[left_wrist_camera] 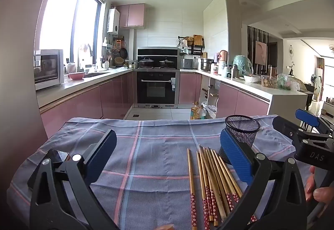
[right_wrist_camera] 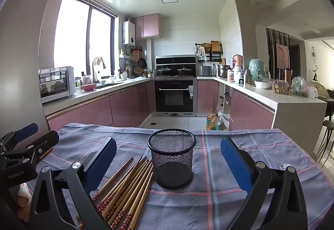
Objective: Organize utensils
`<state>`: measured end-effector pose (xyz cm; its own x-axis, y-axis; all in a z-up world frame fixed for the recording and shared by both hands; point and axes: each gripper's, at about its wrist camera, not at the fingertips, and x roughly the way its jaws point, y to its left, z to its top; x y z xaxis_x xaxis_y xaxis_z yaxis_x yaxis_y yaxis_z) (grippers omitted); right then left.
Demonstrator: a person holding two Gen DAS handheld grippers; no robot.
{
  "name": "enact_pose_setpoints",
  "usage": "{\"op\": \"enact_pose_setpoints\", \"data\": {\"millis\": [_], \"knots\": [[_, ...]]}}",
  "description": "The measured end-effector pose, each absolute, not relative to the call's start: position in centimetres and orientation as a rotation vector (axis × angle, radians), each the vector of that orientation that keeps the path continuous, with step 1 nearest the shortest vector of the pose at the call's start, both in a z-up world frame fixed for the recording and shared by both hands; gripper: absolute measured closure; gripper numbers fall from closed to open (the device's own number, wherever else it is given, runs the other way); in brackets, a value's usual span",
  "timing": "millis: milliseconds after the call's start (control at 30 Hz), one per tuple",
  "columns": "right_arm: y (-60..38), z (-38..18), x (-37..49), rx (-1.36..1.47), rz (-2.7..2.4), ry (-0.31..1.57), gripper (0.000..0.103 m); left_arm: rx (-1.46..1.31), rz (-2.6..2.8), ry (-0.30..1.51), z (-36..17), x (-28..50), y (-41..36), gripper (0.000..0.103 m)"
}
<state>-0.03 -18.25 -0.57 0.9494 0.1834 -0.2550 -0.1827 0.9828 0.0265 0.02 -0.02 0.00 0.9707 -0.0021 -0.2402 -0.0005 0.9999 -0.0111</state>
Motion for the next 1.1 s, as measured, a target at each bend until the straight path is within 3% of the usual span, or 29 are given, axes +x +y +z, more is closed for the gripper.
{"op": "enact_pose_setpoints", "data": {"millis": [1100], "knots": [[-18.2,-0.5,0.0,-0.004,0.178,0.262,0.006,-0.024,-0.009,0.262,-0.4,0.4,0.1,0.005]]}}
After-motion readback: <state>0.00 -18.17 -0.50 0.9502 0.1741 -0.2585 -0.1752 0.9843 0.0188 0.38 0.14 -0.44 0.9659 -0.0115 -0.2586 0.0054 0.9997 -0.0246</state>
